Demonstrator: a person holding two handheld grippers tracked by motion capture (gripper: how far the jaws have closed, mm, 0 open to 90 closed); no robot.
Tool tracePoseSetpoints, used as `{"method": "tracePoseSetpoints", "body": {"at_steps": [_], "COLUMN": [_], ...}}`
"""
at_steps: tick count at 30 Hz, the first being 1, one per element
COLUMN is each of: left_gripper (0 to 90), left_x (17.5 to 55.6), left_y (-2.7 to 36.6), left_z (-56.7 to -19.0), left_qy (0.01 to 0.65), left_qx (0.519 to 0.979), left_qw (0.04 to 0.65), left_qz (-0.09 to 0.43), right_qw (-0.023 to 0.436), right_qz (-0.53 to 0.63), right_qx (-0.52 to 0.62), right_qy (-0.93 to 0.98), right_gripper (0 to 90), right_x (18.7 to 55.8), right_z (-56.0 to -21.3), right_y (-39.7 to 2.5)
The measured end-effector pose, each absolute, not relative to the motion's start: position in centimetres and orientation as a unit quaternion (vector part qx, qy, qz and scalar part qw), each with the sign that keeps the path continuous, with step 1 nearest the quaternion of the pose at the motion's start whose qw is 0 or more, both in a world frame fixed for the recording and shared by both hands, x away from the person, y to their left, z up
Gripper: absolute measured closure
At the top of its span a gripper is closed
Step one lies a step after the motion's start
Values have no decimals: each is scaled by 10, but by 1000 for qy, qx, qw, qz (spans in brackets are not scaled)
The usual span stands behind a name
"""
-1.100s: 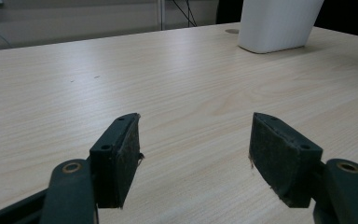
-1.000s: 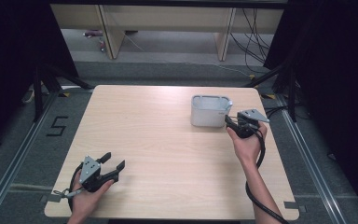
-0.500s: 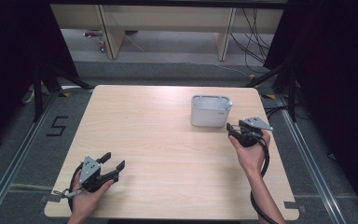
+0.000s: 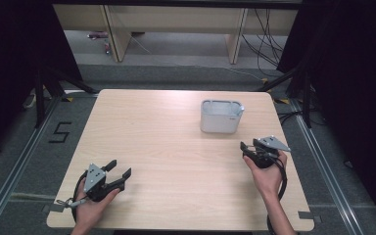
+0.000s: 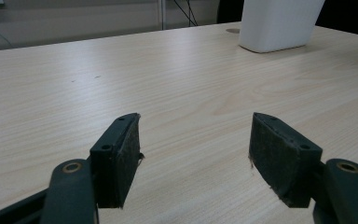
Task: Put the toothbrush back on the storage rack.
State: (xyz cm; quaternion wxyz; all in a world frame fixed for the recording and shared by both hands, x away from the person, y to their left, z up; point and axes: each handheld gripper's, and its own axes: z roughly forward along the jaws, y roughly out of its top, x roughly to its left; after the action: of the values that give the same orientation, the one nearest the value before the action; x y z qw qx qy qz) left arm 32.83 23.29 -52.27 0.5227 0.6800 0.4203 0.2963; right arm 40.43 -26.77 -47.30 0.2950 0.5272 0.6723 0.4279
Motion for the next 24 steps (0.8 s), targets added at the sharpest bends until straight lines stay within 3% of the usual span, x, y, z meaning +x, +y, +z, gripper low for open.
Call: {"method": "tracePoseSetpoints", "body": {"at_steps": [13, 18, 24], "left_gripper": [332, 333, 333], "left_x": [329, 328, 328], "left_y": [233, 233, 233], "left_z": [-523, -523, -523], "left_qy": [420, 421, 422], "left_qx": [680, 680, 679], "left_qw": [521, 521, 521], "left_qz": [298, 298, 298], "right_qw": [305, 286, 304], "right_qz": [422, 426, 421], "right_qx": [522, 533, 523], "right_qy": [676, 673, 676], "right_gripper": [465, 465, 467], "right_x": [378, 367, 361], "right_z": [-491, -497, -505], "right_y": [-277, -276, -277]}}
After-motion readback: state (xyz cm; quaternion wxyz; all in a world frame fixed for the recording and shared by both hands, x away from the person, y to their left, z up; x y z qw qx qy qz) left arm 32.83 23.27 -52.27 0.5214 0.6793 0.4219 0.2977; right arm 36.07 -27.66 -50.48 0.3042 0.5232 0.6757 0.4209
